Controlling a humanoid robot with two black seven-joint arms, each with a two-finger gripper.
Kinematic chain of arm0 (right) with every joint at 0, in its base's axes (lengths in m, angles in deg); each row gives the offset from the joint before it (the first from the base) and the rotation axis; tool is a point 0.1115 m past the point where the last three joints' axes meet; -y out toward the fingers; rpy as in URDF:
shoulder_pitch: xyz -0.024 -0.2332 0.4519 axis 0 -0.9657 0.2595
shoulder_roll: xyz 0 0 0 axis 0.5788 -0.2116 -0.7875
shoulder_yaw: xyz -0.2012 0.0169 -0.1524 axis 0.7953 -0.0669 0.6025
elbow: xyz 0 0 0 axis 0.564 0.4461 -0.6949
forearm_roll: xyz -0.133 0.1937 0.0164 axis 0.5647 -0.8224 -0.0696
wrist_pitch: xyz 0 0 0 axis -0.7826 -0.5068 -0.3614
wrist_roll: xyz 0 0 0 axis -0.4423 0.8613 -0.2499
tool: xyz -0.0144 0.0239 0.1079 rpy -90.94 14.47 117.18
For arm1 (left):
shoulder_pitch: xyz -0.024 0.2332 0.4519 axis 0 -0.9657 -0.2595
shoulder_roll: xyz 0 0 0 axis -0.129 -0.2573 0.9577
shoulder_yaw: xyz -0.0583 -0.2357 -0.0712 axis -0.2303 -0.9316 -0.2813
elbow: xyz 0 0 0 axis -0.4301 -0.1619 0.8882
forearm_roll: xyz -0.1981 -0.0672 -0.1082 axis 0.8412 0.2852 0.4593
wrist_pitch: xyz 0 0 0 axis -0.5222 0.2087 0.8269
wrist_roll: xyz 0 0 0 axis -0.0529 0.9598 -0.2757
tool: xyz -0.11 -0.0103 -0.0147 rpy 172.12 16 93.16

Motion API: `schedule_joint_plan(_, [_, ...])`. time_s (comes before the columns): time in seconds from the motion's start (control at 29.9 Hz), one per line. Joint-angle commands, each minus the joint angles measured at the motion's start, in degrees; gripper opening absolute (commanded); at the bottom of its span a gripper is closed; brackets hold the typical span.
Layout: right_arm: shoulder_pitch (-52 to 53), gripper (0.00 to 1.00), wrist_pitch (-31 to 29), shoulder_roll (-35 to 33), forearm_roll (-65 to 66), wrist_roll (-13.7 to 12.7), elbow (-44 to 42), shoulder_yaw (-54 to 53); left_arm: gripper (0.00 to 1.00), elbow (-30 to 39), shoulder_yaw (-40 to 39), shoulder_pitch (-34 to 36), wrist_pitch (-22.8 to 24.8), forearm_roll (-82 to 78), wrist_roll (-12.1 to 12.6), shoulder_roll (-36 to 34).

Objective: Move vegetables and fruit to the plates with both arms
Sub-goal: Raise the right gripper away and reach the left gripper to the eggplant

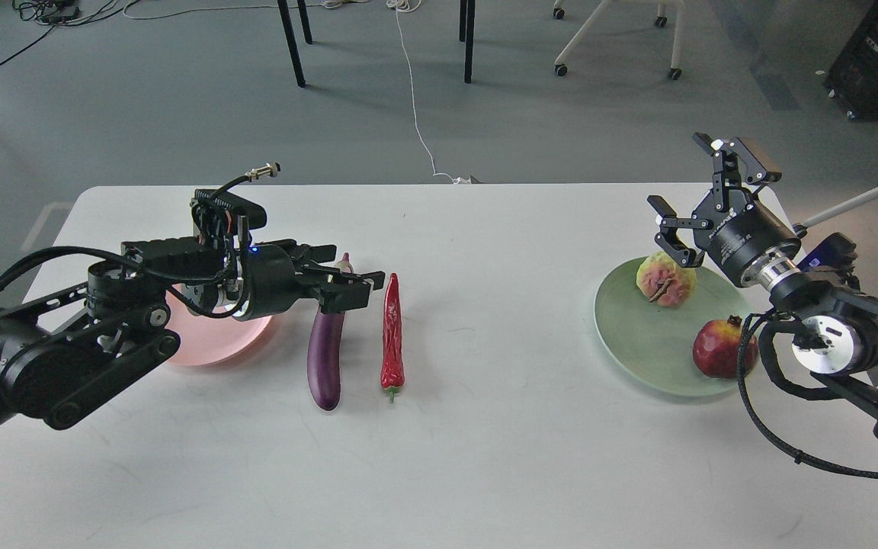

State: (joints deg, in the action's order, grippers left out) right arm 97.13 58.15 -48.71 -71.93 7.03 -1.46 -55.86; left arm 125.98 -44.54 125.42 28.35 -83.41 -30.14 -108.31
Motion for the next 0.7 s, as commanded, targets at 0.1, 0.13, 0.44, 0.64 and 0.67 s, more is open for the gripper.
schedule_joint_plan(0.1, [-0.23,0.97,-0.02,-0.09,0.03,-0.01,0.08,0.45,0.99,-7.08,1.5,1.37,3.28,2.44,5.51,0.71])
schedule_joint_plan(0.13, [-0.23,0.97,-0.1,-0.18,0.03,-0.01,-0.01,0.45,0.99,-7.61,1.59,1.63,3.37,2.44,5.51,1.06])
schedule_joint_plan(0.44, [-0.23,0.98,-0.1,-0.27,0.03,-0.01,-0.19,0.45,0.99,-9.29,1.76,1.55,3.99,2.53,5.86,5.72])
schedule_joint_plan(0.64, [-0.32,0.98,-0.02,-0.53,0.03,-0.01,-0.19,0.54,0.97,-10.25,2.12,1.28,3.9,2.27,6.3,6.69])
schedule_joint_plan(0.67, [-0.32,0.98,-0.1,-0.53,0.03,-0.01,-0.19,0.54,0.97,-10.6,2.12,1.2,3.81,2.18,6.3,6.77])
